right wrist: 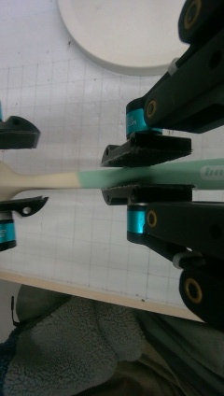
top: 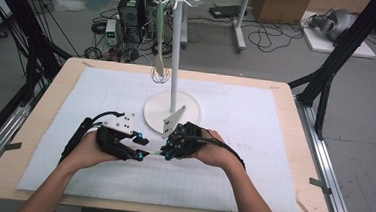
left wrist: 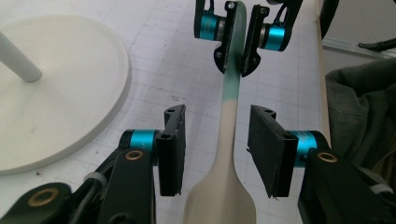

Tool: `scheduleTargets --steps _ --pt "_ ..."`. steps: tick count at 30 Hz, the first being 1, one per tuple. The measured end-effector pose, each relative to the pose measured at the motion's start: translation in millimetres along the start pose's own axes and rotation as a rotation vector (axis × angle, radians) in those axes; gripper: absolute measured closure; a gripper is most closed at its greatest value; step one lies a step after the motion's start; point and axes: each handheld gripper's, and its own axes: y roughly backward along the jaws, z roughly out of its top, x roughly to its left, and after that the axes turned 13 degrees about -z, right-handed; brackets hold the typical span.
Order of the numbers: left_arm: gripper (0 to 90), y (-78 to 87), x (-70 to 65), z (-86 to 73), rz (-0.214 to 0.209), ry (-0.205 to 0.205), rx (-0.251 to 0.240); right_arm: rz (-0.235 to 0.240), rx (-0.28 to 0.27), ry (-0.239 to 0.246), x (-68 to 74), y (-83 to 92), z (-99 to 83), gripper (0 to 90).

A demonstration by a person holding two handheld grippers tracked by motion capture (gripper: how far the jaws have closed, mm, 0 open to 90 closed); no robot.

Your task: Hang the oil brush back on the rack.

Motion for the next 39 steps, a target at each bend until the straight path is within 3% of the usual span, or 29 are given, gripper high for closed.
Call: scheduleTargets --steps 10,24,39 --pt "66.3 -7.7 2.9 -1.1 -0.03 0.018 0.046 0.001 0.0 0.023 2.8 -3.6 3.7 79.9" --pt "79.4 -12.6 2.6 -1.3 -0.079 0.007 0.079 0.001 0.004 0.056 6.2 -8.5 8.4 79.8" --pt "81.4 -12.8 1.0 -1.6 -0.088 -0.004 0.088 0.014 0.006 0.073 7.6 -9.7 9.2 78.4"
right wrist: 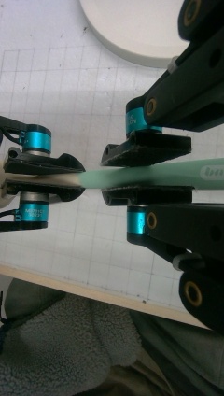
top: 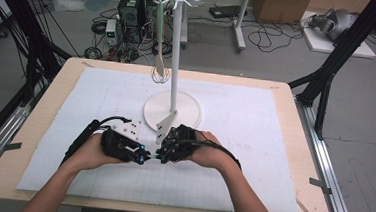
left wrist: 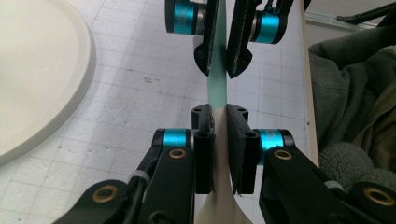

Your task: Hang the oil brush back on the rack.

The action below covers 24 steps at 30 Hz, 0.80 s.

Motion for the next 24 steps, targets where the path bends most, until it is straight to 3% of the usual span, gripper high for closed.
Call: scheduleTargets --steps 6,13,24 --pt "81.5 0.0 -0.9 -1.8 -0.005 -0.002 -0.011 0.014 -0.008 -0.009 0.1 0.2 -0.2 76.6" --pt "81.5 1.6 -1.0 -2.7 0.001 -0.003 -0.018 0.036 -0.014 -0.039 -0.3 -3.3 -0.6 67.7" --pt "81.4 6.8 -1.3 -7.4 0.014 -0.001 -0.039 0.028 -0.024 -0.101 -5.4 1.6 -9.5 62.4"
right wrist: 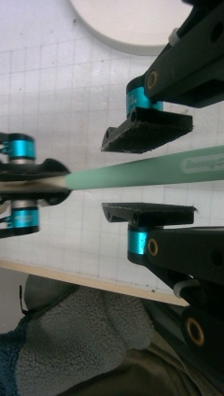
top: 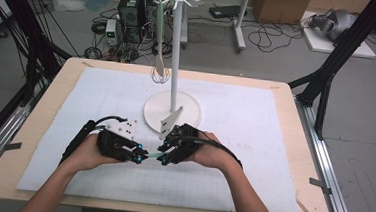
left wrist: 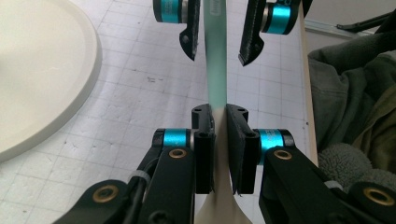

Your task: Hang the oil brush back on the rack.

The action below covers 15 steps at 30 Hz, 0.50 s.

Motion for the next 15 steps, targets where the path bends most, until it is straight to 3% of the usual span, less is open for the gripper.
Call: scheduleTargets --steps 15 --pt "81.4 2.2 1.0 -0.4 -0.002 0.005 -0.021 -0.024 -0.054 -0.095 -4.8 11.7 -24.6 59.3"
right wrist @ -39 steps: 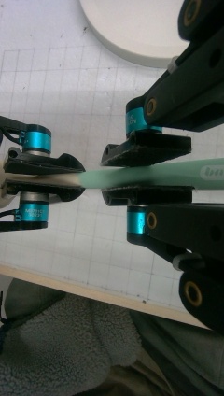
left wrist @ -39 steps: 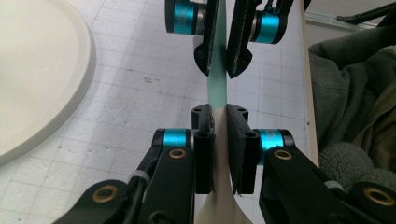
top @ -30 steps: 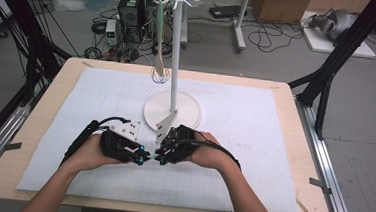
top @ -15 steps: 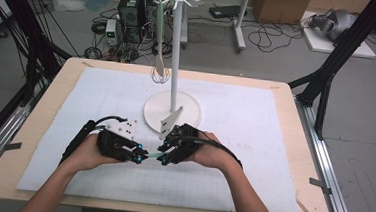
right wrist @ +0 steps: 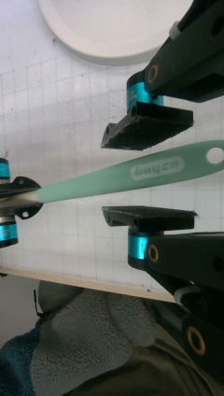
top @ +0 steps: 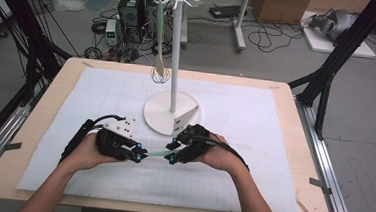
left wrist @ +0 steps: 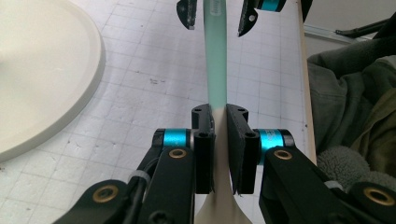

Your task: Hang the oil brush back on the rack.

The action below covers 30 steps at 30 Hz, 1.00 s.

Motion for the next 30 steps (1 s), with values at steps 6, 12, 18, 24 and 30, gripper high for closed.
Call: scheduleTargets --steps 6,12,18,24,30 --pt "81.4 1.0 -0.7 1.1 0.001 0.0 0.0 0.012 0.002 -0.024 -1.0 -1.7 -6.7 59.3" --pt "81.4 0.7 -1.8 1.3 -0.008 -0.009 -0.009 0.018 0.002 -0.018 -1.0 -2.9 -6.7 60.4" --pt "81.4 1.6 -1.8 1.9 -0.014 -0.017 -0.005 0.05 -0.016 -0.035 -1.2 -2.2 -6.4 64.3" --pt "81.4 1.1 -1.9 2.0 -0.018 -0.021 -0.004 0.056 -0.032 -0.034 -2.7 0.6 -7.1 70.9" --pt "81.4 0.6 -3.0 2.3 -0.019 -0.025 -0.007 0.078 -0.05 -0.053 -4.1 1.5 -7.6 71.0"
